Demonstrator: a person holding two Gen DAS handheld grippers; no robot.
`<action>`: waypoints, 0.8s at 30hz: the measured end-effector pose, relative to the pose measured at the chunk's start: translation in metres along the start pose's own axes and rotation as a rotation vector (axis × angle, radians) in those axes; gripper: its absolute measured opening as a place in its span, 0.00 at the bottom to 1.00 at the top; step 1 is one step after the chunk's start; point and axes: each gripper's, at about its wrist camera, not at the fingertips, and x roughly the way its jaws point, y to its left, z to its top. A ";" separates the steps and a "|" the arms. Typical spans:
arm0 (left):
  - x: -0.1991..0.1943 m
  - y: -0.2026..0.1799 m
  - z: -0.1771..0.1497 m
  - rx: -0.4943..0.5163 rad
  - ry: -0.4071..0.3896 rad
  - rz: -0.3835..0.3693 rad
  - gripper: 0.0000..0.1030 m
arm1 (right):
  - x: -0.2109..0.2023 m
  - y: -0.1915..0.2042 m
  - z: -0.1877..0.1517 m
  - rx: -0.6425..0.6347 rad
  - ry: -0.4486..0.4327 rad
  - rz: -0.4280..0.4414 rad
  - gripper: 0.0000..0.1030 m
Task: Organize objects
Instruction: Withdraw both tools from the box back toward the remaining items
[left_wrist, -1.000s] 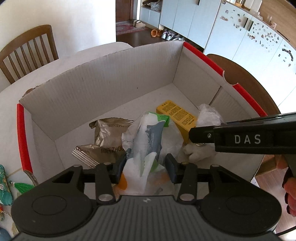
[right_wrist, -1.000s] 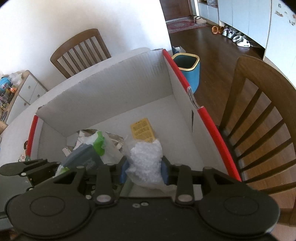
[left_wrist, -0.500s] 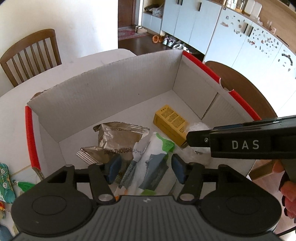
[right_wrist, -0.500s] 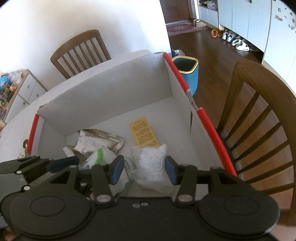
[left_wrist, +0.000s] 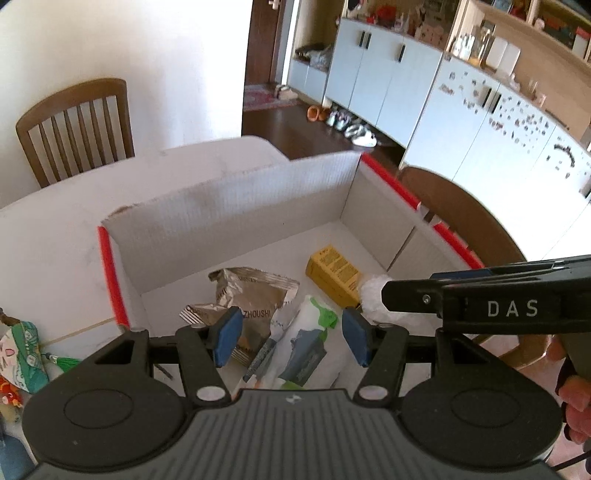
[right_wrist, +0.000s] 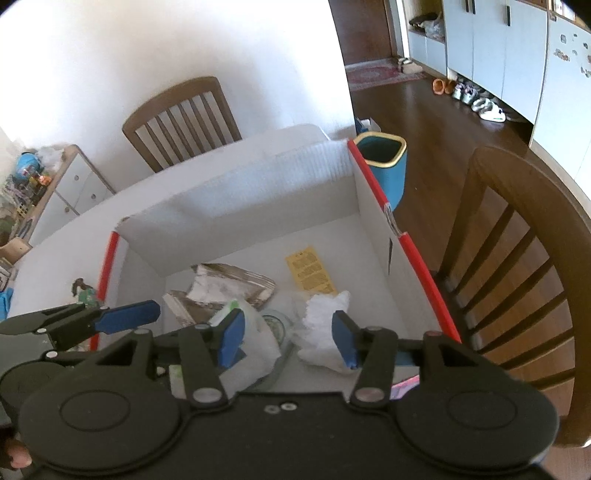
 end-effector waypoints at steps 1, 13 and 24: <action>-0.004 0.001 0.000 -0.003 -0.007 -0.003 0.57 | -0.004 0.002 0.000 -0.003 -0.006 0.002 0.50; -0.056 0.014 -0.008 -0.011 -0.082 -0.031 0.57 | -0.047 0.033 -0.013 -0.019 -0.105 0.015 0.59; -0.098 0.046 -0.028 -0.020 -0.131 -0.037 0.65 | -0.068 0.065 -0.037 -0.034 -0.135 0.036 0.66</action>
